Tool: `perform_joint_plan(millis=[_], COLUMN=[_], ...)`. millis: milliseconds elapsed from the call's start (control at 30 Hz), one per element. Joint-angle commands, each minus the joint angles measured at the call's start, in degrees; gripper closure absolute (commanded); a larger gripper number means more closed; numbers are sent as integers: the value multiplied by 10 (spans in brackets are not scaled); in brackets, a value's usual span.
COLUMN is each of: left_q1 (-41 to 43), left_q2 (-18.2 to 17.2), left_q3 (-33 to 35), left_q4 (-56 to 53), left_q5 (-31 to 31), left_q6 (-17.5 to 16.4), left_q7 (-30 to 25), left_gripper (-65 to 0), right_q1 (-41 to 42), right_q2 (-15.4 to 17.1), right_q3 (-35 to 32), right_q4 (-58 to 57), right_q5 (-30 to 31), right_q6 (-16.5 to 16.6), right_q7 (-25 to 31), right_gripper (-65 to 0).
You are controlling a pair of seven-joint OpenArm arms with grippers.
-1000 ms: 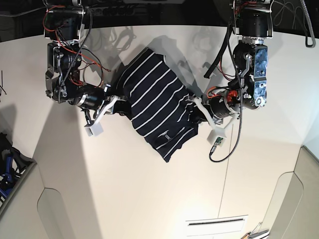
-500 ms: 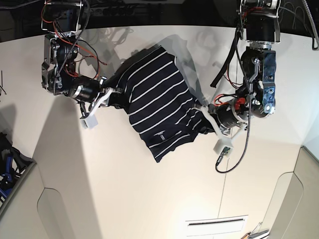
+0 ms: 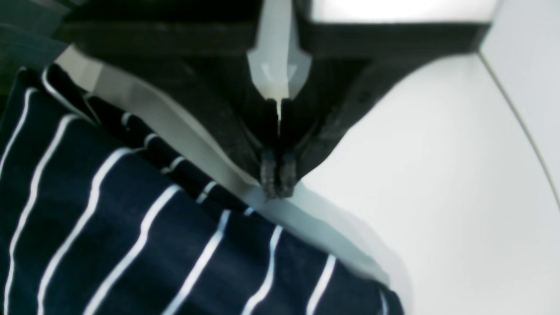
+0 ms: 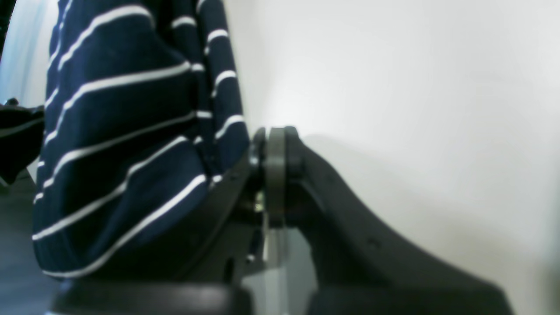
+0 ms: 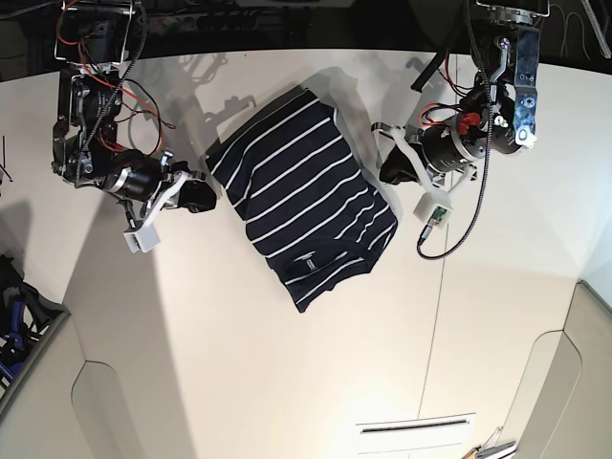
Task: Fold the T-shirt properly
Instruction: 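Press and square the bundle sides with both grippers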
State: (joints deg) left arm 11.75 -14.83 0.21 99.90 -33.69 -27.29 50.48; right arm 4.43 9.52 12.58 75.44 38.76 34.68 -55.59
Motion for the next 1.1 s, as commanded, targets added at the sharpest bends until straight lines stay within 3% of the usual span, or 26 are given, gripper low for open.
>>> perform_joint_plan(millis=[0, 267, 567, 667, 733, 867, 967, 1067], left_q1=[-2, -2, -5, -5, -5, -10, -21, -38], left_q2=[0, 10, 26, 26, 26, 26, 26, 26], left_q3=[-2, -2, -2, -2, -2, -2, -2, -2], left_q4=[11, 11, 4, 4, 4, 3, -4, -24], left_q5=[-12, -12, -8, -7, -5, 19, 20, 20], left_q6=[-4, -4, -4, -4, -4, -3, -3, -3], left_q7=[-10, -15, -27, -28, -31, -44, -44, -44], left_gripper=[0, 0, 0, 0, 0, 0, 0, 0], right_q1=[9, 9, 20, 20, 20, 17, 9, 1], right_q2=[3, 3, 3, 3, 3, 1, 1, -4], right_q3=[1, 9, 85, 96, 96, 95, 95, 95], right_q4=[10, 10, 10, 10, 10, 10, 10, 10], right_q5=[16, 23, 49, 54, 54, 57, 68, 82], right_q6=[2, 0, 0, 0, 0, 0, 0, 0], right_q7=[9, 1, -23, -30, -30, -34, -36, -36], right_gripper=[0, 0, 0, -97, -124, -121, -15, 0])
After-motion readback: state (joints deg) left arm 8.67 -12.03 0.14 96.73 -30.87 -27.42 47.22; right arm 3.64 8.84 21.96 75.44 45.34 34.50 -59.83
